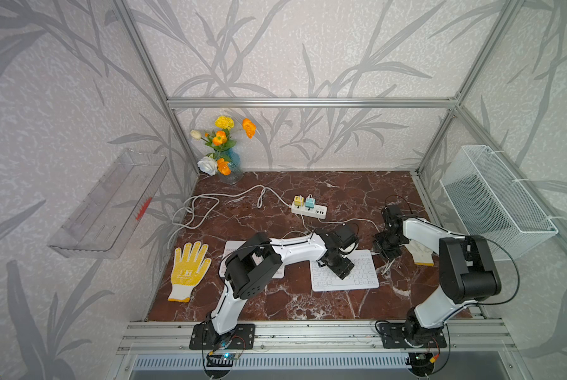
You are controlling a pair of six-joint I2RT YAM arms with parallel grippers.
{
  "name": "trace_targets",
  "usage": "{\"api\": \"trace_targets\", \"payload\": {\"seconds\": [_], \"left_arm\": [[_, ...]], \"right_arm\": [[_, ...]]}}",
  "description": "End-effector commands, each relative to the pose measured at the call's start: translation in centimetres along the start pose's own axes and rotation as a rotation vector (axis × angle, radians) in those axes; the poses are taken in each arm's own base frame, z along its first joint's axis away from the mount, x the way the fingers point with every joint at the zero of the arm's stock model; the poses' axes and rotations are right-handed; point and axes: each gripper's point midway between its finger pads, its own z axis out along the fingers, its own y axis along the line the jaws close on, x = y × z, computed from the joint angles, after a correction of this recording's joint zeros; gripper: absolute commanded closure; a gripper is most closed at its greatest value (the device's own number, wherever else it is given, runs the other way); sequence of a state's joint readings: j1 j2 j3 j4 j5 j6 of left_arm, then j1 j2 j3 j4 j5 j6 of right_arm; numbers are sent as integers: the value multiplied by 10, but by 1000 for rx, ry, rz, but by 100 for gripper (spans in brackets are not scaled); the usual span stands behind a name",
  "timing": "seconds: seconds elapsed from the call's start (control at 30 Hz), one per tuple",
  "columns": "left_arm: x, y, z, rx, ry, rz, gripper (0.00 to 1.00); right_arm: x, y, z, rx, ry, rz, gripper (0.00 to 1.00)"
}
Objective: Unplug the wireless keyboard
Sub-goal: Remove the power cord from the keyboard.
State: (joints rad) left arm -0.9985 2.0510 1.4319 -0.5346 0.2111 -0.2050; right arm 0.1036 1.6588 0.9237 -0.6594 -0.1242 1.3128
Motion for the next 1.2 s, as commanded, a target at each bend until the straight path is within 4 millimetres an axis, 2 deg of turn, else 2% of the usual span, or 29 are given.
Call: {"api": "trace_targets", "payload": {"seconds": [0.0, 0.2, 0.37, 0.47, 0.6, 0.73, 0.97, 1.17], "left_arm": [[93, 36, 42, -96, 329, -79, 27], [92, 35, 42, -94, 330, -78, 27], [92, 35, 42, -93, 334, -76, 27], [93, 35, 43, -92, 337, -72, 27], [93, 35, 44, -89, 340, -74, 27], [93, 35, 43, -87, 341, -79, 27], [94, 37, 44, -86, 344, -95, 27], [94, 38, 44, -88, 342, -102, 27]], "right_arm": [[12, -13, 4, 38, 51, 37, 64], [24, -26, 14, 85, 90, 116, 64], [22, -33, 18, 114, 60, 178, 65], [19, -39, 21, 133, 33, 213, 68], [14, -47, 26, 150, -3, 267, 82], [14, -43, 41, 140, 9, 280, 92], [-7, -29, 22, 160, -95, 125, 99], [-11, -34, 17, 215, -118, 71, 99]]}}
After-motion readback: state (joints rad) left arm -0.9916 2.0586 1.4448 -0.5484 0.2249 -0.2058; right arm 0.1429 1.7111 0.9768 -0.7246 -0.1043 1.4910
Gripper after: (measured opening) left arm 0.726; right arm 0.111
